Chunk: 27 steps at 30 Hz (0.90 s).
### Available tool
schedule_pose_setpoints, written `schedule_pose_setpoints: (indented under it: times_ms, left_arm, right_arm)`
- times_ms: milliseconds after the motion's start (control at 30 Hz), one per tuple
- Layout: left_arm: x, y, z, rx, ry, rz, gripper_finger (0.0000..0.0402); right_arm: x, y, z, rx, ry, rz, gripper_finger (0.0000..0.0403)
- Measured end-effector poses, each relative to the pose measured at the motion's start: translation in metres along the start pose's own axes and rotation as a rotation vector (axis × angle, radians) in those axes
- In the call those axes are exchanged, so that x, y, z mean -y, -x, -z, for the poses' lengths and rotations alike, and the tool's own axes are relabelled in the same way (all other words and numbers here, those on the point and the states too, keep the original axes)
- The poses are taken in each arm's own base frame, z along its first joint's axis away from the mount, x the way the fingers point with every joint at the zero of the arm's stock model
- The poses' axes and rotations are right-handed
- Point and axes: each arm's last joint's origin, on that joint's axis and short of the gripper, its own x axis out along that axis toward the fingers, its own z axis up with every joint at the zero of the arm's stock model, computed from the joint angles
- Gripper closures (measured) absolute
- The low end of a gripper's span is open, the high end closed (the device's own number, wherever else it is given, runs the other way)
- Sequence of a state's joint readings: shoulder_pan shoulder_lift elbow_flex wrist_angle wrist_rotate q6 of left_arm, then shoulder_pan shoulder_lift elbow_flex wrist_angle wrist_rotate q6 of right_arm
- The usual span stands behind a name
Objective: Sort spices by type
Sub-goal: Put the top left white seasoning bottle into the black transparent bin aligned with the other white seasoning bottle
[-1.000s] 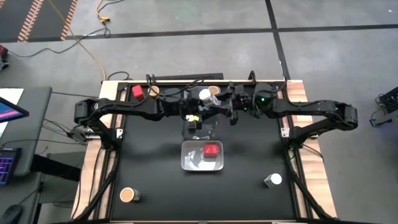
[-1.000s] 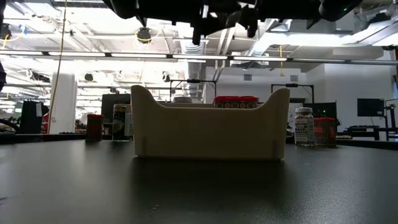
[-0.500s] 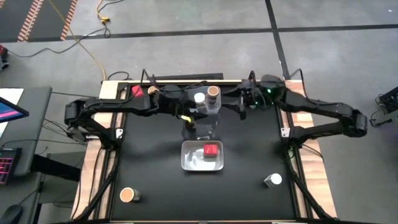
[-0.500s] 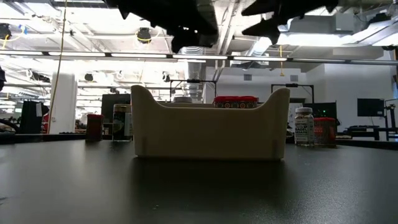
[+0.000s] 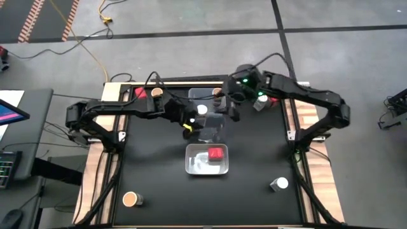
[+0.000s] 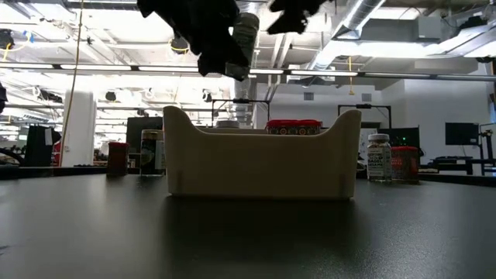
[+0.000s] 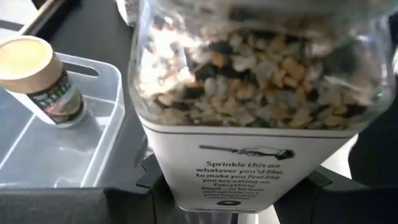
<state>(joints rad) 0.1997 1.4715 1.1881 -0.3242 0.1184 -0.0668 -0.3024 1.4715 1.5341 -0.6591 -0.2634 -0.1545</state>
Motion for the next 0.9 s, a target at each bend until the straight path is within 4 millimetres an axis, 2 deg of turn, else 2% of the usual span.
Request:
schedule_pose_setpoints:
  times_ms: [267, 500, 667, 900]
  left_arm:
    - [0.005, 0.007, -0.006, -0.045, -0.034, 0.005, 0.0212]
    - [0.004, 0.007, -0.002, -0.095, -0.033, -0.007, 0.0212]
    - [0.004, 0.008, 0.000, -0.110, -0.038, -0.011, 0.0212]
    - [0.004, 0.008, 0.001, -0.125, -0.048, -0.010, 0.0212]
  right_arm:
    - [-0.009, -0.048, -0.017, -0.039, 0.091, -0.063, 0.0027]
    - [-0.020, -0.079, -0.023, -0.085, 0.113, -0.109, 0.0027]
    - [-0.022, -0.090, -0.023, -0.136, 0.126, -0.128, 0.0043]
    - [-0.020, -0.091, -0.024, -0.139, 0.140, -0.125, 0.0108]
